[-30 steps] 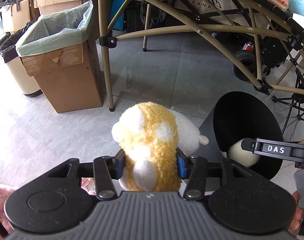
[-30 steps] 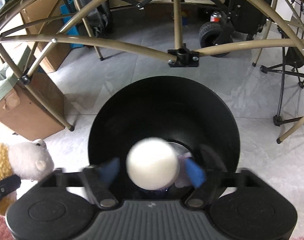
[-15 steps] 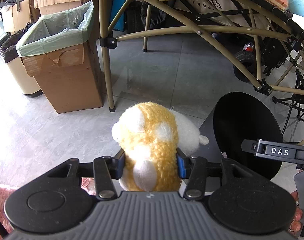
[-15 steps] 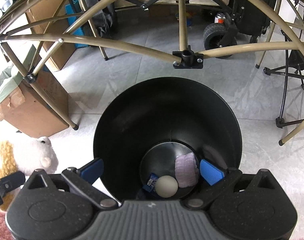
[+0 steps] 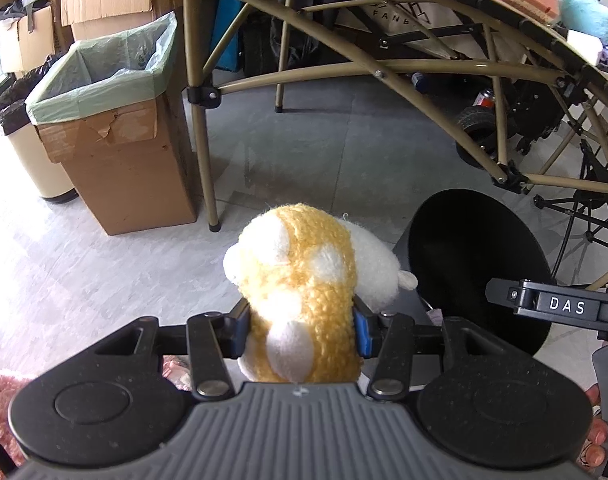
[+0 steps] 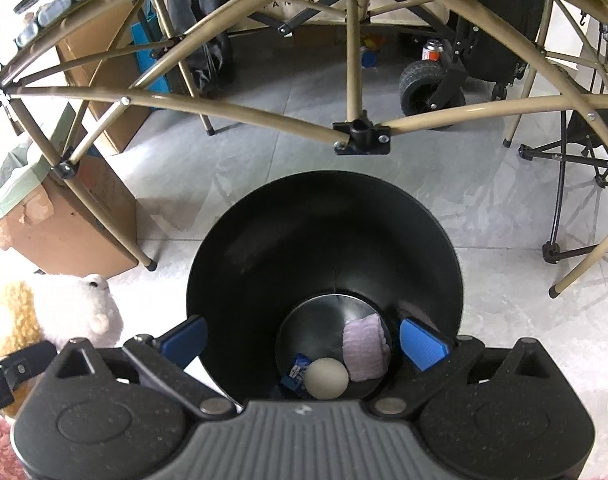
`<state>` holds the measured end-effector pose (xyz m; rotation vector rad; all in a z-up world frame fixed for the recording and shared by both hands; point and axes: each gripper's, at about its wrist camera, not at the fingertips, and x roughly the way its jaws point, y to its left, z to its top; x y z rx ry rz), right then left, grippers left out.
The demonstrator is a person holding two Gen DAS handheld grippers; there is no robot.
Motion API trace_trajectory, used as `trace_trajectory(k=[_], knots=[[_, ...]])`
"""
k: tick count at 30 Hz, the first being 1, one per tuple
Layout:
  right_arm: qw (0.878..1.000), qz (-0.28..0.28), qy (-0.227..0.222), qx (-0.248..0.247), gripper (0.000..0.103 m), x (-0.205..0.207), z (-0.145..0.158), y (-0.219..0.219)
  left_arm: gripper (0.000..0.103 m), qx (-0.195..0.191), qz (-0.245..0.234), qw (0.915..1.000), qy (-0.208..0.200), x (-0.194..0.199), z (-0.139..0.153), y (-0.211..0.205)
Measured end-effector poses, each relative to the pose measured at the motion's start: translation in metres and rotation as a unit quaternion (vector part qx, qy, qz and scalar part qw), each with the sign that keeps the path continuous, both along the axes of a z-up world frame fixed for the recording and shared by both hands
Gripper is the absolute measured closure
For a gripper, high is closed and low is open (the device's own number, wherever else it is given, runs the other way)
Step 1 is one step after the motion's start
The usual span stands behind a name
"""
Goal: Collect trash
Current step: 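Lower the yellow plush into the bin and open the left tool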
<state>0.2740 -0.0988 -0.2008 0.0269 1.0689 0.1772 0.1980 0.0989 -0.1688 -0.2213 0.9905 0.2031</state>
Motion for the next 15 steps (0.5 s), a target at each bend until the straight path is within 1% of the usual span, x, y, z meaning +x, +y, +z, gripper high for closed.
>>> trace_trajectory(k=[5,15], knots=[[1.000,-0.006,-0.008,0.005,0.000,-0.005,0.007,-0.010,0.054,0.002,-0.011,0.9999,-0.009,0.000,0.005,-0.009],[0.999,-0.036,-0.026,0.012,0.000,-0.016,0.021,-0.040,0.054,0.005,-0.035,0.9991,-0.022,0.002,0.012,-0.031]])
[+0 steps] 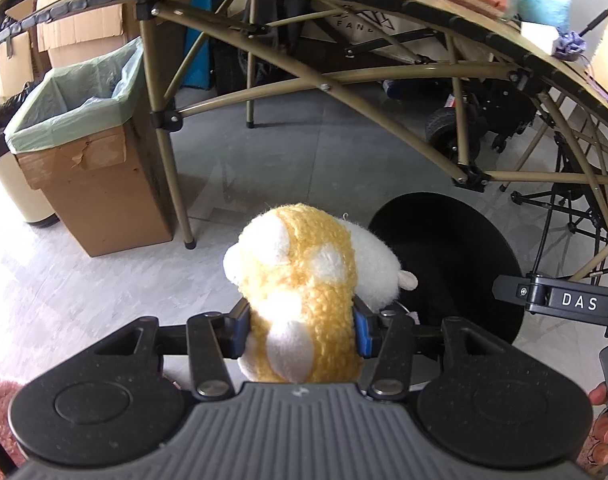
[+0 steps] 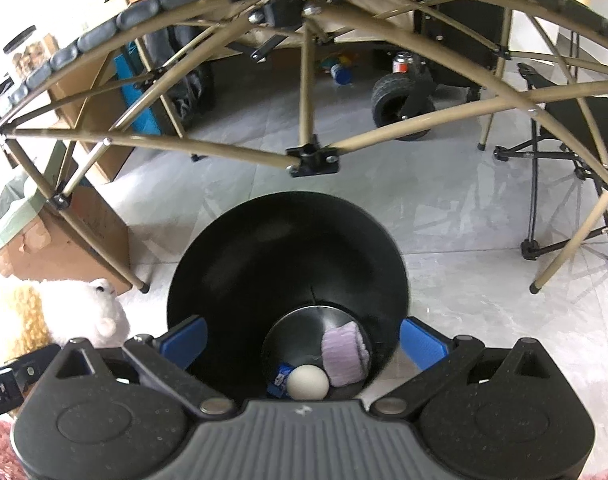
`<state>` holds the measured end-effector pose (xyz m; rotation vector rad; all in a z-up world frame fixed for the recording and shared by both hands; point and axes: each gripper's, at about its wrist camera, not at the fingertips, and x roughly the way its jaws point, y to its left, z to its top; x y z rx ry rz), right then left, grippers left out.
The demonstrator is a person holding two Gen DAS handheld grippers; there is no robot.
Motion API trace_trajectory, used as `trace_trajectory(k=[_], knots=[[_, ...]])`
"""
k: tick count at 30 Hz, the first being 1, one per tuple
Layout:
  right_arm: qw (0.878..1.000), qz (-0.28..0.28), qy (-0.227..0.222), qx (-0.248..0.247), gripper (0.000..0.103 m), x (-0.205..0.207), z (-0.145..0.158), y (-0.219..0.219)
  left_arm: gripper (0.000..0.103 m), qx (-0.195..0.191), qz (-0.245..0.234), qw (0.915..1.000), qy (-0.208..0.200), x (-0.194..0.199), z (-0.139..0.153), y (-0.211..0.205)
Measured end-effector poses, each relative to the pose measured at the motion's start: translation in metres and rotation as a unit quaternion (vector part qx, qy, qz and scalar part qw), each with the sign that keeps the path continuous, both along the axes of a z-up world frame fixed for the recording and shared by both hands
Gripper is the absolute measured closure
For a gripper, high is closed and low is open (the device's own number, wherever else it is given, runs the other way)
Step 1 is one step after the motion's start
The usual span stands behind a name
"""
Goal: Collect trash
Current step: 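Lower the yellow plush into the bin and open the left tool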
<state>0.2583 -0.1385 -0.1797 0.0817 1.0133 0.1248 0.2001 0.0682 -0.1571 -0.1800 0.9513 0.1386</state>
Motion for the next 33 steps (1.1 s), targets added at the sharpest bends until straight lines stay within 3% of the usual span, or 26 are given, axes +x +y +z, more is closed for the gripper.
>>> trace_trajectory(k=[18,33], knots=[[0.997,-0.071,-0.027,0.014,0.000,-0.025,0.016,-0.067,0.054,0.007,-0.060,0.9980,-0.018,0.015,0.008,-0.059],[0.991,-0.128,-0.034,0.024,0.000,-0.031,0.018,-0.108,0.054,0.001,-0.100,0.9950,0.003,0.037,-0.001,-0.104]])
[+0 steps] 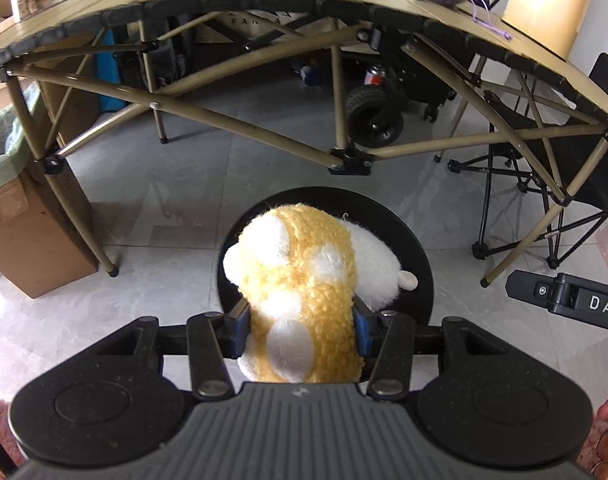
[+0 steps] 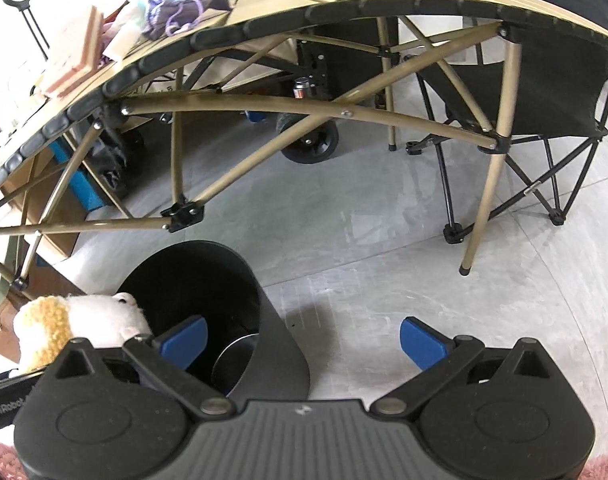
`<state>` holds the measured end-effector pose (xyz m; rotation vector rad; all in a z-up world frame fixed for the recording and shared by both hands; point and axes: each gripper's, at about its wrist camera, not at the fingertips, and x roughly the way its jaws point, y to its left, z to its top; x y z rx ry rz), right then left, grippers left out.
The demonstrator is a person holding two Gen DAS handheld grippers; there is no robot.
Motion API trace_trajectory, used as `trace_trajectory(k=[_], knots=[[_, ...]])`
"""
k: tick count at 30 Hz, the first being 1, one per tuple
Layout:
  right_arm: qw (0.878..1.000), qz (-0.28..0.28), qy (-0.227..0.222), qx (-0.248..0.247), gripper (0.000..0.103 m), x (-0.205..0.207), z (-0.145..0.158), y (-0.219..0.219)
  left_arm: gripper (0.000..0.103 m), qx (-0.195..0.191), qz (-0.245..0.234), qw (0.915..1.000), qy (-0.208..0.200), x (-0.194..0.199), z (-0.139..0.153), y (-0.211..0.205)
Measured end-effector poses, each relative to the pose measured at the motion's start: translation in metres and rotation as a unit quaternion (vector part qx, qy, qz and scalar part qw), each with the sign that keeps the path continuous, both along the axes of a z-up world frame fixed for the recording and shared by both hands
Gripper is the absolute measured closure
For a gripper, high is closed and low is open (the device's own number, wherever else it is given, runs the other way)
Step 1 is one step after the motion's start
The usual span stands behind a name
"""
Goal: Collect trash
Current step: 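Lower the yellow plush into the bin and open the left tool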
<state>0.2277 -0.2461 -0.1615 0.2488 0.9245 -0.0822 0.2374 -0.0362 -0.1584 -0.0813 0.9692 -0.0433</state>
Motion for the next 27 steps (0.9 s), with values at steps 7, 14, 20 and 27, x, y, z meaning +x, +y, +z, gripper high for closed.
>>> trace_trajectory(k=[7,14,20,27], knots=[[1.000,-0.013,-0.001,0.004,0.000,0.000,-0.003,-0.009,0.054,0.000,-0.008,0.9996,0.027,0.018,-0.010,-0.017],[0.999,-0.029,0.013,0.006,0.000,0.005,-0.011,-0.018,0.054,-0.002,-0.004,0.9992,0.040,0.037,-0.016,-0.027],[0.999,-0.038,0.023,0.010,0.000,0.010,-0.016,-0.022,0.054,-0.007,0.003,0.9977,0.067,0.056,-0.025,-0.034],[0.998,-0.057,0.031,-0.001,0.000,0.020,-0.021,-0.027,0.054,-0.014,-0.002,0.9944,0.105,0.074,-0.041,-0.042]])
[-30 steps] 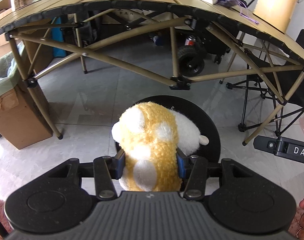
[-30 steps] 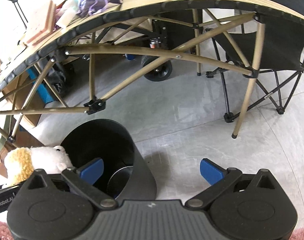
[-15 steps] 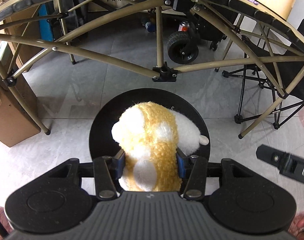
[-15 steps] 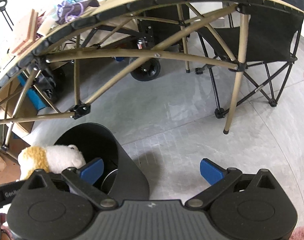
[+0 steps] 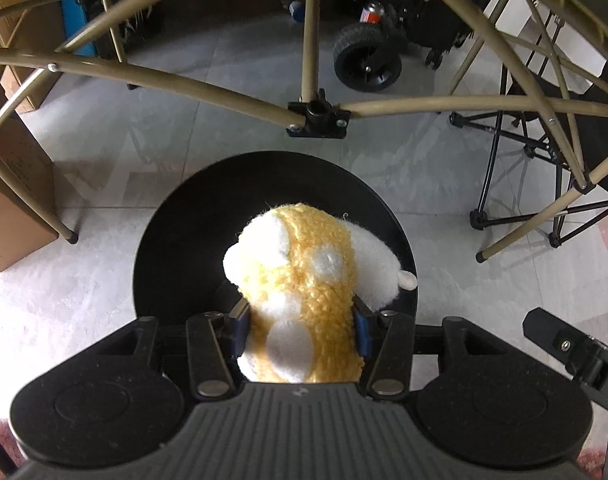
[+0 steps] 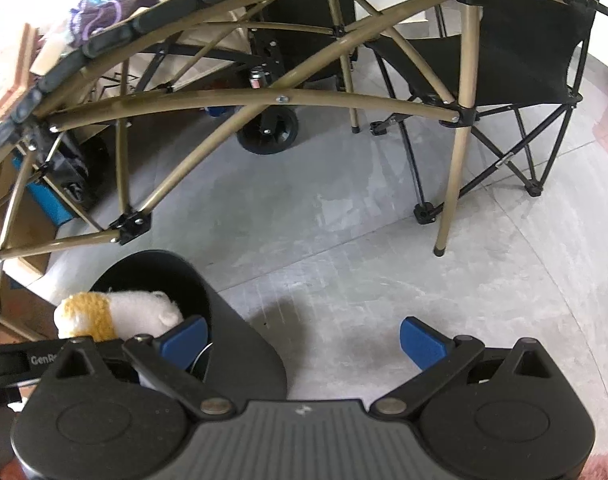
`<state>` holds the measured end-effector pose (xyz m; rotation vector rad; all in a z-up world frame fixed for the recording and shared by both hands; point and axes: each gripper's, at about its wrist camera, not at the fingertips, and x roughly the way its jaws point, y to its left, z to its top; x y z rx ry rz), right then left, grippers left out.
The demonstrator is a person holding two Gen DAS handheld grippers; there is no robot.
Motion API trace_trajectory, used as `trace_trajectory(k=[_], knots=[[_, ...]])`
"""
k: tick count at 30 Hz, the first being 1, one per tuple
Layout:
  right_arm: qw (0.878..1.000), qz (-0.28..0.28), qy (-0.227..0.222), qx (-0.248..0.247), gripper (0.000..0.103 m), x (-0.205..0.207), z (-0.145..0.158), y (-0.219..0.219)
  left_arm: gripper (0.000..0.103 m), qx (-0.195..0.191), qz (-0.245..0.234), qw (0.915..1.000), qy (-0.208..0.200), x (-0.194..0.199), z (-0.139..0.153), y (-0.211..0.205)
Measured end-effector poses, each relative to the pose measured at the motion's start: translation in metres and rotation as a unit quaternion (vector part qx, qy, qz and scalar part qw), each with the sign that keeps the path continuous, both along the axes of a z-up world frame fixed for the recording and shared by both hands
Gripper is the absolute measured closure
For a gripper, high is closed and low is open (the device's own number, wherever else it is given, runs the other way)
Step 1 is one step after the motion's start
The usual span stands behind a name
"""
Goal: Collect trash
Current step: 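Lower the yellow plush into the bin and open the left tool, then raise both tools back up to the items on the table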
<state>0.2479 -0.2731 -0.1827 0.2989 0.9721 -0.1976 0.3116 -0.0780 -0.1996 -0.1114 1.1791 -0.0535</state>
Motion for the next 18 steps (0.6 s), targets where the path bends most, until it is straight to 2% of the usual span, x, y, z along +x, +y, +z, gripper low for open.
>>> trace_trajectory(k=[13,14,17,18], knots=[[1.000,-0.006,0.012,-0.009,0.000,0.0085,-0.0070,-0.0029,0.051,-0.002,0.018,0.9997,0.016,0.0086,-0.0076,0.0019],[1.000,-0.006,0.011,-0.009,0.000,0.0080,-0.0066,-0.0030,0.046,-0.003,0.020,0.9997,0.016,0.0091,-0.0073,0.0024],[1.000,-0.006,0.010,-0.008,0.000,0.0069,-0.0060,-0.0038,0.010,-0.007,0.028,0.9995,0.014,0.0087,-0.0071,0.0056],[1.000,-0.006,0.010,-0.007,0.000,0.0065,-0.0059,-0.0039,0.007,-0.007,0.031,0.9994,0.010,0.0078,-0.0058,0.0068]])
